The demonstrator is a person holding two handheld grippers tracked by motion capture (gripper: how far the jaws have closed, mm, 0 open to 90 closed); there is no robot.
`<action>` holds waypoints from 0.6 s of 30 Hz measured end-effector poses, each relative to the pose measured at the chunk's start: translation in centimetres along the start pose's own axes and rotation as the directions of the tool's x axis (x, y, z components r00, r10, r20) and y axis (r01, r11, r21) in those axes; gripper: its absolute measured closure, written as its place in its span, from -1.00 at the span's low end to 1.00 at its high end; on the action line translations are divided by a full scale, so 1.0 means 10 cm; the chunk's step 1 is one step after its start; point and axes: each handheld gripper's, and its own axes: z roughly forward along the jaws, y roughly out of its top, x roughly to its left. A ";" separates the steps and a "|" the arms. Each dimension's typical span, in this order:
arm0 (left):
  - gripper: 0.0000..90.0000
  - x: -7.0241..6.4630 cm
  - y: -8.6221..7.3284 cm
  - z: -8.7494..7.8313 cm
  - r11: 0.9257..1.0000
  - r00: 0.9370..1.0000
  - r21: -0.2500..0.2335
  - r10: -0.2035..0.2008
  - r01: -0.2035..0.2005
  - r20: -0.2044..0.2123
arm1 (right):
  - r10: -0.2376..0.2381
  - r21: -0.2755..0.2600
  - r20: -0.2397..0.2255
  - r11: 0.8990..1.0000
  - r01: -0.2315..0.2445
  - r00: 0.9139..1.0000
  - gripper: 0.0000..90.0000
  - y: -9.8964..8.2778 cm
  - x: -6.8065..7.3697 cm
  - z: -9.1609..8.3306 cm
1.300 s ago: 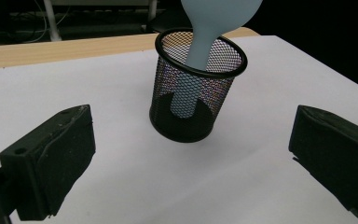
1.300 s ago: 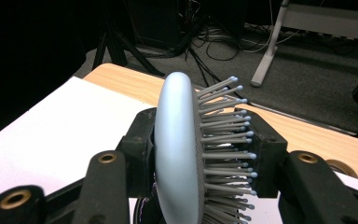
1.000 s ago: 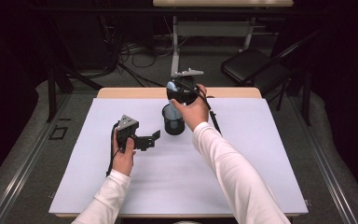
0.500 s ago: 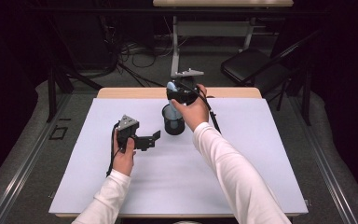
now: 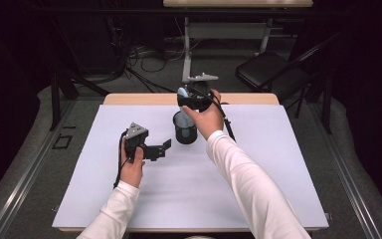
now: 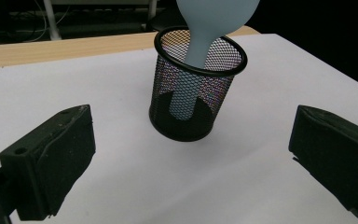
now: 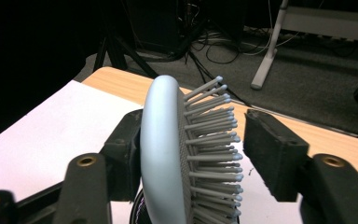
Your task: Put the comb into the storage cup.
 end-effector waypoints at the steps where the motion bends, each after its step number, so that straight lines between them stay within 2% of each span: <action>1: -0.99 0.00 0.00 0.00 1.000 1.000 0.000 0.000 0.000 0.000 | -0.003 -0.004 0.002 1.000 0.003 1.000 -0.17 0.00 0.00 0.00; 5: -0.99 0.00 0.00 0.00 1.000 1.000 0.002 0.000 0.000 -0.001 | 0.008 -0.013 0.007 1.000 -0.007 1.000 -0.30 0.01 -0.01 0.00; 13: -0.99 0.00 0.00 0.01 1.000 1.000 0.005 0.000 0.000 -0.003 | 0.029 -0.033 -0.006 0.999 -0.029 1.000 -0.41 0.03 -0.02 -0.02; 18: -0.99 0.00 0.00 0.01 1.000 1.000 0.005 0.000 0.000 -0.004 | 0.026 -0.040 -0.008 0.999 -0.026 1.000 -0.44 0.04 -0.03 -0.04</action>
